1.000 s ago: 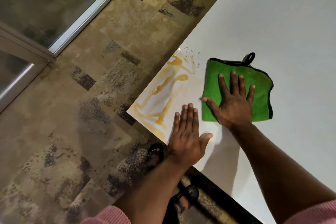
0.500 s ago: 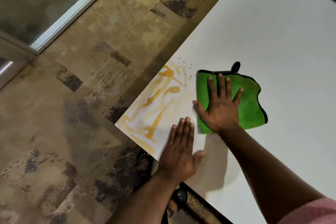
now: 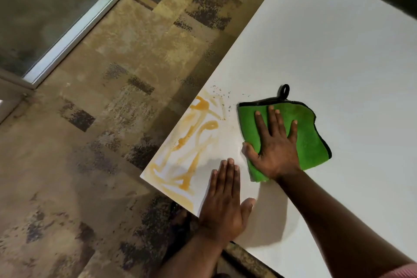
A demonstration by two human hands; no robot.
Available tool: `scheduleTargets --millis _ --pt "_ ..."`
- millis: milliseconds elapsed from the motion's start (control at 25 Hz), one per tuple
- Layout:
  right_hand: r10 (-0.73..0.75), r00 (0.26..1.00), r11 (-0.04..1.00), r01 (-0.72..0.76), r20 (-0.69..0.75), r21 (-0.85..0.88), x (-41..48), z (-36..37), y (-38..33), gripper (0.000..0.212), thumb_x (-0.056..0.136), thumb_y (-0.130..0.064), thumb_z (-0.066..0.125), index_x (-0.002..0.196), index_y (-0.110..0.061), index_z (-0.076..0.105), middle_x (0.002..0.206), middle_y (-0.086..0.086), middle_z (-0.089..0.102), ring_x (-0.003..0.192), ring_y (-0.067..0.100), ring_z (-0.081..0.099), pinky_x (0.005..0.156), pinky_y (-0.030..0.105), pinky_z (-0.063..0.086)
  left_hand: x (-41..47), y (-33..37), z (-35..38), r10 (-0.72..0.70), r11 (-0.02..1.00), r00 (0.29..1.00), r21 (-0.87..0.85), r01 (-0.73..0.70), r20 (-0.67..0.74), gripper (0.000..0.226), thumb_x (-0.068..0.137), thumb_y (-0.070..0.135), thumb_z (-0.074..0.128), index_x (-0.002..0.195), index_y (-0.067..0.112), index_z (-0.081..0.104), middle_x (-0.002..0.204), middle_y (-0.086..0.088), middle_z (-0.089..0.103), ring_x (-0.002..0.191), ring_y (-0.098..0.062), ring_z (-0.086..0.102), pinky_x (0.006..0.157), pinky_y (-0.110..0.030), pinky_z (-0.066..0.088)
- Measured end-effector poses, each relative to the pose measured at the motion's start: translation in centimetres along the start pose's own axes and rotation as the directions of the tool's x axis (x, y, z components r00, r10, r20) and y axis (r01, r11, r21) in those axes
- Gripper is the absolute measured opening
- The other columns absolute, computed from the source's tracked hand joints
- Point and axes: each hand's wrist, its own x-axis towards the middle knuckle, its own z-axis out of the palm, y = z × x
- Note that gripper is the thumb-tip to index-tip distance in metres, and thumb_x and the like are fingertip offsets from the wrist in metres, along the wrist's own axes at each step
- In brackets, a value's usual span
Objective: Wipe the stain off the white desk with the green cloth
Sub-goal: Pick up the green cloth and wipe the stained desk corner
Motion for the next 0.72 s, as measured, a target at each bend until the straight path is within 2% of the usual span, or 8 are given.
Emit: scheduleTargets --millis 160,280,360,480,520,640,720 --pt "0.097 0.995 0.991 -0.095 -0.015 0.090 4.3 -0.6 -2.6 0.080 0.096 -0.059 0.030 0.167 -0.027 0.011 0.176 0.009 0.006 0.163 0.027 0.006 0.123 0.073 -0.002 0.2 0.0 0.0 0.008 0.999 0.999 0.038 -0.009 0.031 0.084 0.105 0.060 0.035 0.162 0.000 0.022 0.173 -0.020 0.012 0.161 -0.037 0.011 0.129 -0.050 0.010" --pt "0.103 0.995 0.989 -0.102 -0.004 0.106 6.1 -0.9 -5.1 0.077 0.097 -0.054 0.028 0.167 -0.027 0.010 0.177 0.007 0.005 0.163 0.025 0.004 0.123 0.074 -0.003 0.1 0.0 0.0 0.005 1.000 0.999 0.008 -0.006 0.033 0.084 0.105 0.058 0.033 0.164 0.001 0.015 0.174 -0.019 0.009 0.162 -0.036 0.005 0.131 -0.050 0.004" --pt "-0.007 1.000 0.994 0.008 -0.005 0.105 5.7 -0.9 -7.3 0.076 0.097 -0.052 0.028 0.167 -0.027 0.013 0.176 0.004 0.007 0.163 0.024 0.006 0.123 0.073 -0.004 0.0 0.0 -0.1 0.008 1.000 0.998 -0.002 -0.008 0.054 0.085 0.105 0.057 0.035 0.164 0.001 0.014 0.173 -0.020 0.014 0.162 -0.036 0.007 0.131 -0.050 0.001" --pt "-0.220 0.976 0.970 0.218 0.005 0.113 3.9 -0.7 -8.0 0.075 0.095 -0.052 0.029 0.166 -0.029 0.018 0.176 0.001 0.011 0.162 0.023 0.013 0.124 0.071 0.000 0.2 0.2 -0.5 0.008 0.997 0.996 0.077 -0.015 0.088 0.084 0.102 0.057 0.045 0.160 0.000 0.030 0.164 -0.022 0.038 0.157 -0.038 0.020 0.131 -0.049 0.002" --pt "-0.241 0.970 0.965 0.238 0.015 0.109 3.8 -0.8 -7.3 0.075 0.095 -0.053 0.029 0.166 -0.030 0.019 0.176 0.001 0.011 0.162 0.024 0.015 0.124 0.071 0.002 0.1 0.2 -0.6 0.010 0.996 0.997 0.084 -0.017 0.079 0.083 0.102 0.058 0.045 0.160 0.000 0.032 0.164 -0.021 0.038 0.157 -0.038 0.021 0.130 -0.049 0.003" --pt "-0.131 0.991 0.988 0.131 -0.008 0.085 6.9 -1.0 -6.1 0.074 0.096 -0.055 0.026 0.166 -0.032 0.018 0.176 0.005 0.009 0.162 0.024 0.011 0.124 0.071 0.003 -0.1 -0.1 -0.2 0.002 1.000 1.000 -0.010 -0.002 0.024 0.084 0.104 0.058 0.037 0.165 0.003 0.016 0.174 -0.017 0.012 0.162 -0.035 0.005 0.131 -0.048 0.002" --pt "-0.079 0.997 0.992 0.081 -0.024 0.094 10.2 -1.1 -7.1 0.072 0.098 -0.052 0.026 0.166 -0.032 0.017 0.176 0.005 0.010 0.163 0.024 0.010 0.124 0.073 0.001 -0.1 -0.1 0.0 -0.001 0.996 1.000 -0.086 0.002 0.006 0.084 0.105 0.057 0.037 0.166 0.005 0.009 0.175 -0.014 0.003 0.163 -0.034 0.001 0.131 -0.047 0.001"
